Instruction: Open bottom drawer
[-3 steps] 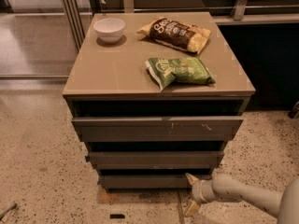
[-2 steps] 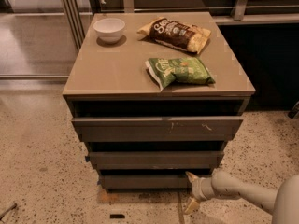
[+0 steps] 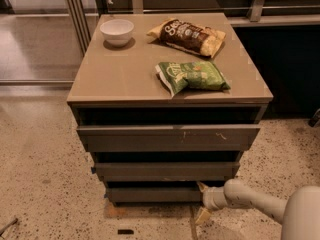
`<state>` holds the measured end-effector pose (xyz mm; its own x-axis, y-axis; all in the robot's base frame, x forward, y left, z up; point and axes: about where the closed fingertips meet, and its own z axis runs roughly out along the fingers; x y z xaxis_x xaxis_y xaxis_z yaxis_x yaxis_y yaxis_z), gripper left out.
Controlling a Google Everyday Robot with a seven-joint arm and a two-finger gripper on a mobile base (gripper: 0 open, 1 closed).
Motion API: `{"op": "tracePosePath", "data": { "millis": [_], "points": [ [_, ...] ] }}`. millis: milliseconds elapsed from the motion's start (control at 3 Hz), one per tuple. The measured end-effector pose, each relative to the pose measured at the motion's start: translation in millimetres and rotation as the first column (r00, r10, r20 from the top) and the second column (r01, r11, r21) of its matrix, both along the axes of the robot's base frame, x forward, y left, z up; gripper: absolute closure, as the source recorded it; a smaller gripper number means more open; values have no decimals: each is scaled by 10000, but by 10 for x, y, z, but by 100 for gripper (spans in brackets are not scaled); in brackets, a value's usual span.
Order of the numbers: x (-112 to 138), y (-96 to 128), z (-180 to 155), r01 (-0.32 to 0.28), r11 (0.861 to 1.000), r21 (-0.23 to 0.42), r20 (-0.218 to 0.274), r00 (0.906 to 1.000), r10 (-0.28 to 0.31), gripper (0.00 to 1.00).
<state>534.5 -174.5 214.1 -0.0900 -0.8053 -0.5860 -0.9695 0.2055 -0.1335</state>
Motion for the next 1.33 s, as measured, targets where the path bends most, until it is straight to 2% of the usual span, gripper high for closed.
{"op": "tracePosePath", "data": {
  "millis": [333,667,1333],
  "points": [
    [171,146,-108,-234,9995,206,-91,9997,236,0],
    [212,199,-188,-313,9994,136,-216,9993,316,0],
    [160,173,-465,-179,9998,-62,-637,9978,174,0]
  ]
}}
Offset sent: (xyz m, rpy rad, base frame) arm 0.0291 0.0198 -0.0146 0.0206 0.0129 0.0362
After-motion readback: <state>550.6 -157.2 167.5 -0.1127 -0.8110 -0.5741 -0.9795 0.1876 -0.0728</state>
